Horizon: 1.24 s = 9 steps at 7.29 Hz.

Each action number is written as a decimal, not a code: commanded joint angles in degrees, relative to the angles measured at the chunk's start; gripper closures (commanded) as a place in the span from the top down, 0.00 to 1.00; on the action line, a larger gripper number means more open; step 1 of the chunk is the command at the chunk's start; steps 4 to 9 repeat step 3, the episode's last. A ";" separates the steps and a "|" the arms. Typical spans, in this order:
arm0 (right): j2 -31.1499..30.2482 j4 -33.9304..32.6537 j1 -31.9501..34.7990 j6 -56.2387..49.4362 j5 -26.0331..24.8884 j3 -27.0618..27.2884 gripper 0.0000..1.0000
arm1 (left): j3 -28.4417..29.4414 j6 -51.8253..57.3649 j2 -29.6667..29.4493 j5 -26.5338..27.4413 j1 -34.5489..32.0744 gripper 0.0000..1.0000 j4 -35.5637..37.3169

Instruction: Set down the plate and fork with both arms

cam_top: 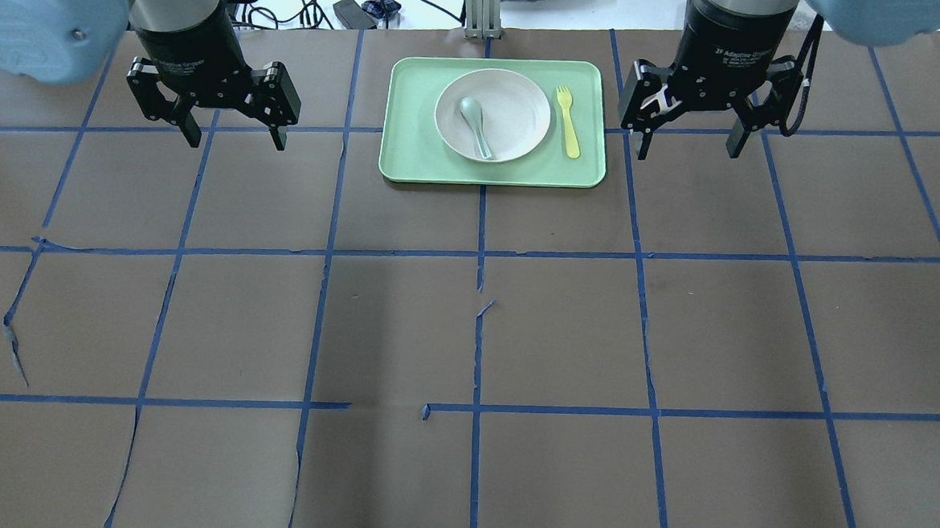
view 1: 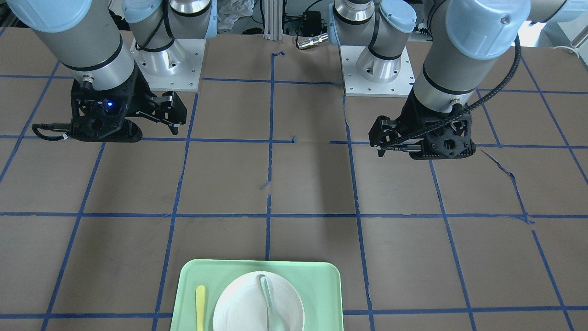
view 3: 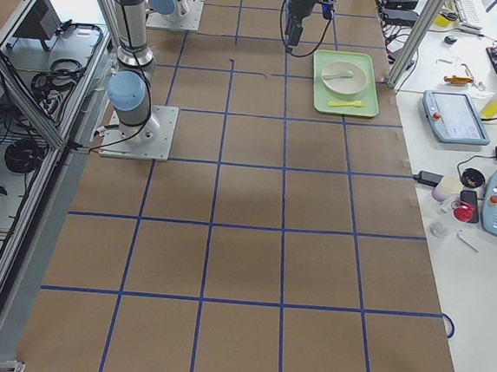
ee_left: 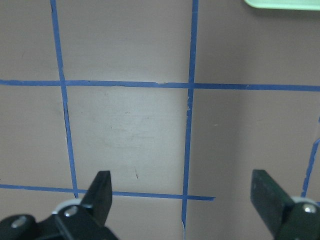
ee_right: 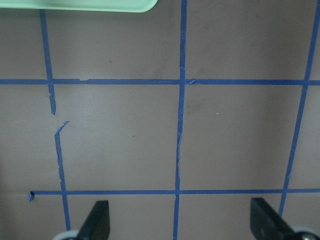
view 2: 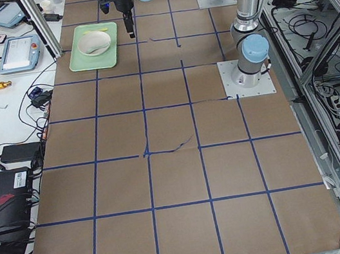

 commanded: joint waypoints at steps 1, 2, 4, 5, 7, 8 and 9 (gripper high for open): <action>-0.05 -0.02 0.09 0.27 0.07 -0.07 1.00 | -0.66 1.08 -0.46 -0.01 0.13 1.00 0.01; -0.05 0.07 0.00 0.27 -0.01 -0.07 1.00 | -0.67 1.00 -0.03 -0.01 -0.31 1.00 -0.25; -0.05 0.16 0.00 0.27 -0.10 -0.07 1.00 | -0.23 1.00 0.76 -0.01 -0.57 1.00 -0.52; -0.05 0.16 0.00 0.27 -0.10 -0.07 1.00 | -0.23 1.00 0.76 -0.01 -0.57 1.00 -0.52; -0.05 0.16 0.00 0.27 -0.10 -0.07 1.00 | -0.23 1.00 0.76 -0.01 -0.57 1.00 -0.52; -0.05 0.16 0.00 0.27 -0.10 -0.07 1.00 | -0.23 1.00 0.76 -0.01 -0.57 1.00 -0.52; -0.05 0.16 0.00 0.27 -0.10 -0.07 1.00 | -0.23 1.00 0.76 -0.01 -0.57 1.00 -0.52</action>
